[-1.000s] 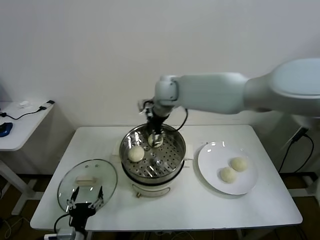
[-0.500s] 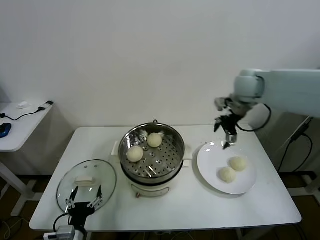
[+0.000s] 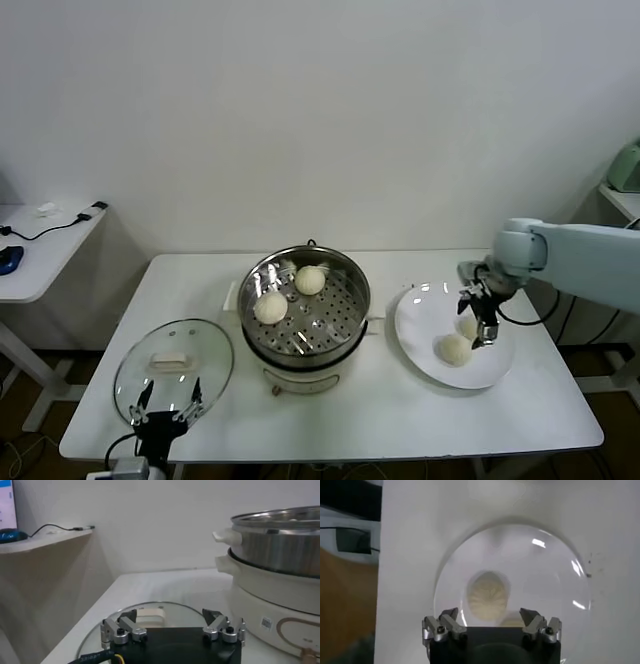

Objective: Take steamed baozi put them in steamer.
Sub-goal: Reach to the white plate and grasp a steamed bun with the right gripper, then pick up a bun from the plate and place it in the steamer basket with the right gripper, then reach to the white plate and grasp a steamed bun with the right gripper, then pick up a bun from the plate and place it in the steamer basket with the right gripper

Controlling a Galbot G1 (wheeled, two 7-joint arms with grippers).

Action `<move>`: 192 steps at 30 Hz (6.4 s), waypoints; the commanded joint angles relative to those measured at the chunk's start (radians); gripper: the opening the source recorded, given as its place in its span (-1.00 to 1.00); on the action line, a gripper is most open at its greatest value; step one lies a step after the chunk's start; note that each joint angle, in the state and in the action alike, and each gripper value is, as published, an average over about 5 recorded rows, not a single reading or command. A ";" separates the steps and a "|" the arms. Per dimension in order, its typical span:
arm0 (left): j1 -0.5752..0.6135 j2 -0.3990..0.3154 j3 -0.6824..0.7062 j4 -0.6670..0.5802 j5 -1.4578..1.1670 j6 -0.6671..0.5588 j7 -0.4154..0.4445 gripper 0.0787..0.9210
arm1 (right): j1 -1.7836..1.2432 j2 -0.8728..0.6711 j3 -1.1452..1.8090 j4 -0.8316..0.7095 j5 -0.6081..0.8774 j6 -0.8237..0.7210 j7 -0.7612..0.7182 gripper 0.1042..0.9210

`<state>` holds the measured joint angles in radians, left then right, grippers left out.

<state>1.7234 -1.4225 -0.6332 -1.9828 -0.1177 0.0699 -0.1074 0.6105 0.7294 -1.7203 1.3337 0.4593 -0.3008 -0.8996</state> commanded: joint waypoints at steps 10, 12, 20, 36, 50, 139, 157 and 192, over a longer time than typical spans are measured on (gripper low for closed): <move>0.004 0.004 0.002 0.003 0.001 -0.004 -0.001 0.77 | -0.222 0.016 0.166 -0.090 -0.068 -0.032 0.074 0.76; 0.005 0.004 0.003 0.002 0.001 -0.005 -0.001 0.77 | -0.222 0.022 0.163 -0.090 -0.068 -0.034 0.073 0.76; 0.009 0.005 0.006 0.001 0.002 -0.006 0.000 0.77 | -0.221 0.036 0.151 -0.091 -0.082 -0.038 0.065 0.71; 0.006 0.004 0.008 -0.007 0.003 -0.001 0.000 0.77 | 0.031 0.045 0.049 -0.020 -0.080 0.009 -0.014 0.28; -0.006 0.004 0.019 -0.018 0.004 0.008 0.002 0.77 | 0.561 0.332 0.056 -0.043 0.110 0.296 -0.201 0.28; 0.001 -0.012 0.004 0.025 0.011 0.001 0.000 0.77 | -0.163 -0.002 0.118 -0.310 -0.097 0.152 -0.068 0.76; 0.004 -0.013 0.009 0.035 0.018 -0.004 0.000 0.77 | -0.287 0.087 0.233 -0.430 -0.188 0.155 -0.046 0.76; -0.006 -0.013 0.036 -0.002 0.032 0.008 0.005 0.77 | 0.684 0.232 -0.188 0.152 0.552 0.029 -0.063 0.16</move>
<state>1.7228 -1.4366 -0.6009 -1.9813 -0.0870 0.0713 -0.1046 0.8355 0.8307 -1.7361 1.1919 0.5950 -0.1747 -0.9832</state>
